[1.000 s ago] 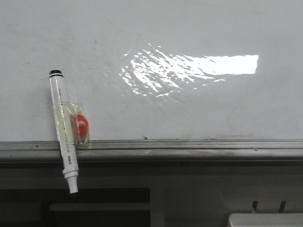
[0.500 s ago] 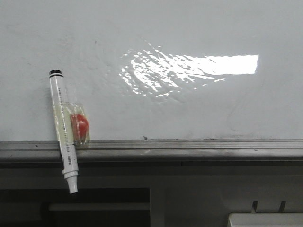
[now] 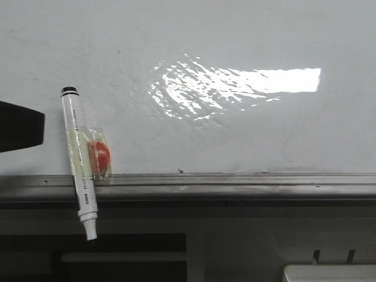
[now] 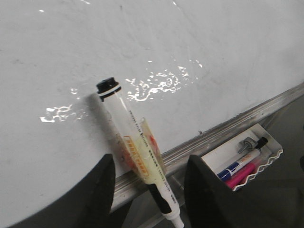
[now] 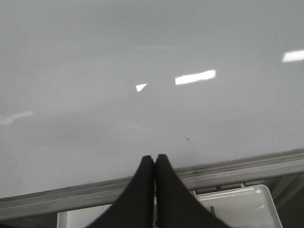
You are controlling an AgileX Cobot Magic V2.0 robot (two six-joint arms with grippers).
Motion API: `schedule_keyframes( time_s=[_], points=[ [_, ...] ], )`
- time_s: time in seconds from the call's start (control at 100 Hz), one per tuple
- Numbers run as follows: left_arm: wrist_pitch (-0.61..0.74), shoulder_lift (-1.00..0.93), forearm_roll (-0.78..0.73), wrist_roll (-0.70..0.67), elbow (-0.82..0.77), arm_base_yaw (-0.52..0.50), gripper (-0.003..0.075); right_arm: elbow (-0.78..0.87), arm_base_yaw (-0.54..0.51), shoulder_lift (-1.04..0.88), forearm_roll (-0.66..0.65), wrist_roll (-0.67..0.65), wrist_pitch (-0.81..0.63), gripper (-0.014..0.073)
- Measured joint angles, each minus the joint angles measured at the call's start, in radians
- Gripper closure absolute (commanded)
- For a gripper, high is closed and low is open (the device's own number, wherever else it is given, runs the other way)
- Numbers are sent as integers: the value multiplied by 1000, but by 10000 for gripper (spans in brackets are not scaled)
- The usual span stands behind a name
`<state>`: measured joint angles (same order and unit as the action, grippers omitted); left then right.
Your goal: Write number 9 on whiteboard
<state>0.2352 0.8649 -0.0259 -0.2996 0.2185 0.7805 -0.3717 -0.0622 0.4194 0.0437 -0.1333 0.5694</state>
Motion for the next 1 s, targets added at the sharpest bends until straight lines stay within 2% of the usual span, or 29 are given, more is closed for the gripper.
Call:
schedule_keyframes(
  time_s=[0.23,0.52,0.66,0.88,1.0],
  points=[
    [49,92,137,-2,0,50,405,0,0,0,0,0,1,663],
    [35,108,256,-6,0,183,405,26,0,7,0,0,-3,663],
    [-9,112,323,-6,0,189,405,42,0,8,0,0,-34,663],
    [-41,123,345,-8,0,189,401,47,0,8,0,0,-56,663],
    [-16,160,347,-8,0,189,352,47,0,8,0,-1,-60,663]
  ],
)
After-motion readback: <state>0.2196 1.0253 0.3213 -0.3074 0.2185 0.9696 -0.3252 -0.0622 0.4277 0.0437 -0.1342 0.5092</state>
